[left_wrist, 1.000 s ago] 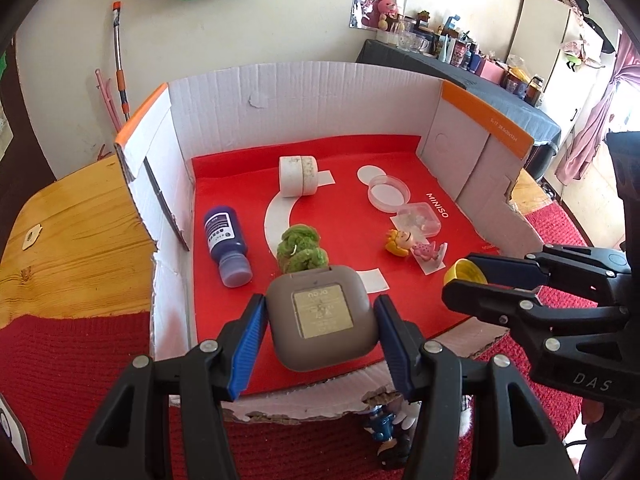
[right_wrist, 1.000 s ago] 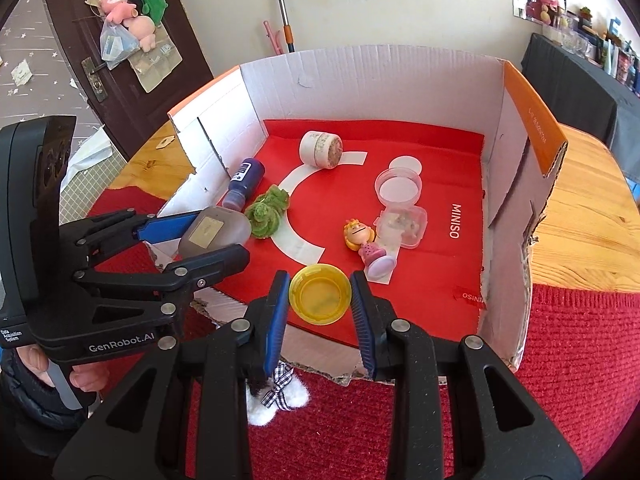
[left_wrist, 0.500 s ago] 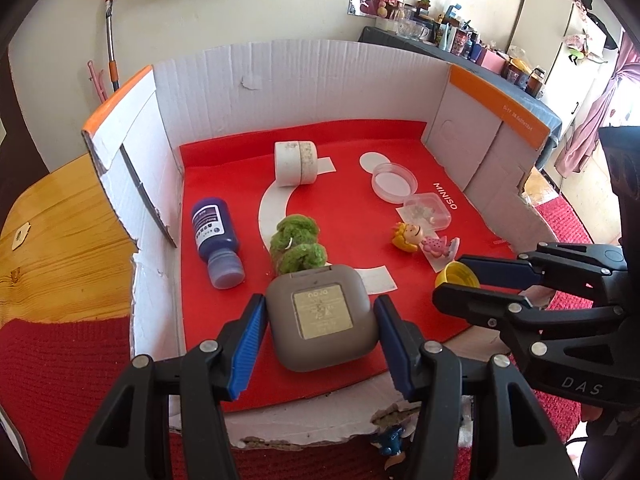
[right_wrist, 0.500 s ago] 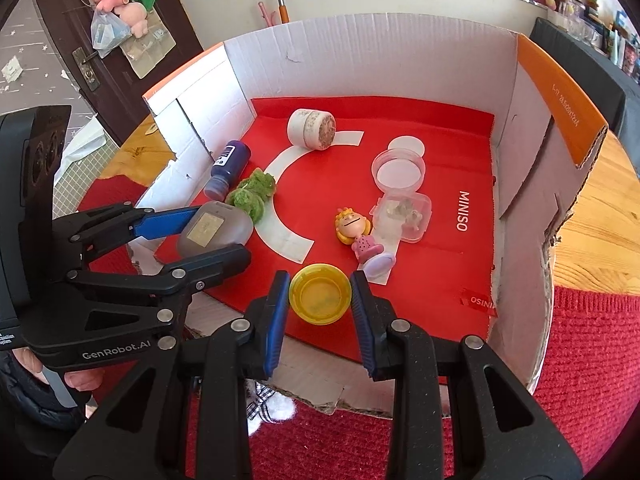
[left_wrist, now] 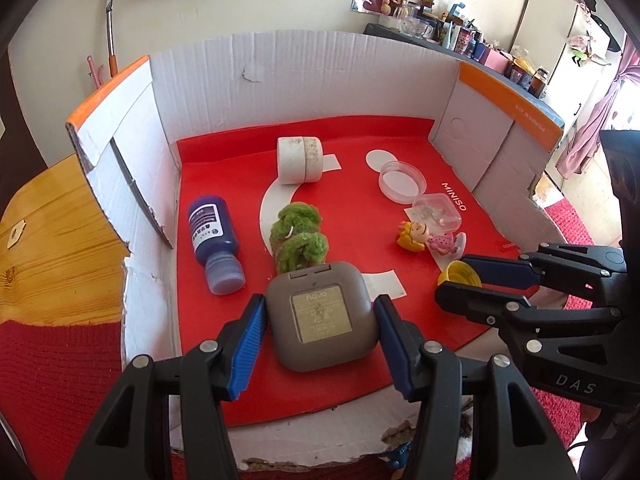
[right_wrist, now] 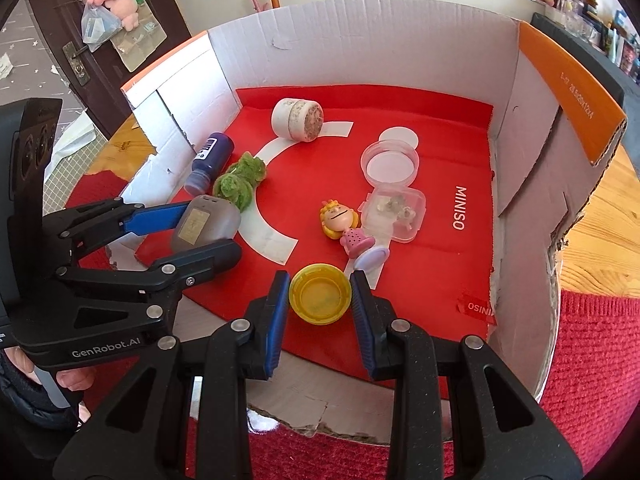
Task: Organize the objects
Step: 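Carry the grey case into the box with the left gripper while the right gripper carries the yellow cap, then lower the grey case onto the mat and open the left gripper while the right gripper releases the yellow cap, then withdraw both open grippers from the box toward the blue figure and white plush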
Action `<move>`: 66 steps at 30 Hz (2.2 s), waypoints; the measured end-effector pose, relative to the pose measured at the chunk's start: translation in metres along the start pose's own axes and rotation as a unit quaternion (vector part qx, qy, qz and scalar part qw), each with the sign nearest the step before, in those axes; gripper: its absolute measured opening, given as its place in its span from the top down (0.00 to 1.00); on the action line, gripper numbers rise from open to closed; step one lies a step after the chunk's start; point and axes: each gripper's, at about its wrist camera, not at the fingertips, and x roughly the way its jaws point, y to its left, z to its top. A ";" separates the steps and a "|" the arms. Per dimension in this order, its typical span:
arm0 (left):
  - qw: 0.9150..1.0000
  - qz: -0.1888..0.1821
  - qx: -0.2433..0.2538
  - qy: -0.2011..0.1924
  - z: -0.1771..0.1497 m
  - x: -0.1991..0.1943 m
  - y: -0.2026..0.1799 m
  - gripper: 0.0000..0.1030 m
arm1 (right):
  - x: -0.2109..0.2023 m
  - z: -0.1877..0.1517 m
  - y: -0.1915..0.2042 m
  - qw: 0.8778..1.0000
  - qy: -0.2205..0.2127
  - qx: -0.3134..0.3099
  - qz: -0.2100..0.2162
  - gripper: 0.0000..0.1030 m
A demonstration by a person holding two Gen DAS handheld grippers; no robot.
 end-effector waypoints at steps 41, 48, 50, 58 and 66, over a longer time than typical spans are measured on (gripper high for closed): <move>1.000 0.020 -0.001 -0.007 0.003 0.010 0.000 0.44 | 0.003 0.003 -0.002 0.999 -0.017 -0.003 -0.037 0.71; 1.000 0.023 0.002 -0.017 0.003 0.002 -0.001 0.40 | 0.000 0.000 0.007 0.999 -0.020 -0.016 -0.041 0.41; 0.999 0.025 0.004 -0.020 0.003 0.000 -0.001 0.40 | -0.001 -0.001 0.007 0.999 -0.021 -0.015 -0.040 0.41; 0.999 0.034 0.005 -0.031 0.001 -0.010 -0.003 0.32 | -0.005 -0.002 0.008 0.999 -0.024 -0.016 -0.040 0.41; 0.998 0.037 0.001 -0.044 -0.005 -0.024 -0.004 0.32 | -0.020 -0.010 0.015 0.998 -0.035 -0.024 -0.043 0.35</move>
